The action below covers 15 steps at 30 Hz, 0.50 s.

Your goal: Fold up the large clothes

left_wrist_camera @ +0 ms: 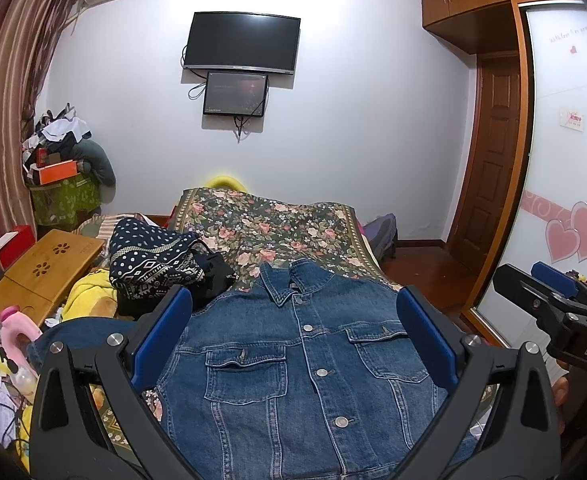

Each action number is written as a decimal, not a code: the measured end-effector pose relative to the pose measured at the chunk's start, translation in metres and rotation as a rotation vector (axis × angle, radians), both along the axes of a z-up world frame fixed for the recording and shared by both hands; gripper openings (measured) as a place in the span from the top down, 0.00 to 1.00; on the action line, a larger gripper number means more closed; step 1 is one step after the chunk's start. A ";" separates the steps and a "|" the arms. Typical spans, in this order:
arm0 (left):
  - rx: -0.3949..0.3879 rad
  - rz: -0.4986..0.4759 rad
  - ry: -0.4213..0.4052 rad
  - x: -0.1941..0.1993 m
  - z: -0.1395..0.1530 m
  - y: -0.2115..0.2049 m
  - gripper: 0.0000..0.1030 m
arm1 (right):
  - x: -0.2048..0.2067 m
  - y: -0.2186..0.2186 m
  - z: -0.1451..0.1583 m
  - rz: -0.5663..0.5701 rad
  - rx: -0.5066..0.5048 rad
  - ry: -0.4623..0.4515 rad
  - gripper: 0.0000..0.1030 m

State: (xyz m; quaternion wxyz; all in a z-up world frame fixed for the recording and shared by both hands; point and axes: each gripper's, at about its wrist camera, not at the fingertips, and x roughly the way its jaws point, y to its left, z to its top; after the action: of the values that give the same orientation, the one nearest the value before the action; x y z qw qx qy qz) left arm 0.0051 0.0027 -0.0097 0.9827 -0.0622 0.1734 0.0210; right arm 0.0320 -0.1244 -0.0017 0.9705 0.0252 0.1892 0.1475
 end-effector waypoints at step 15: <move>0.001 0.002 0.001 0.000 0.004 -0.001 0.00 | 0.000 0.002 -0.002 0.005 0.001 -0.002 0.00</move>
State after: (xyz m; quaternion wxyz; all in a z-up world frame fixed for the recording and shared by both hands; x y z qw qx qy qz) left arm 0.0048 0.0020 -0.0060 0.9826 -0.0618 0.1736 0.0224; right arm 0.0325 -0.1222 -0.0036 0.9702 0.0250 0.1884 0.1502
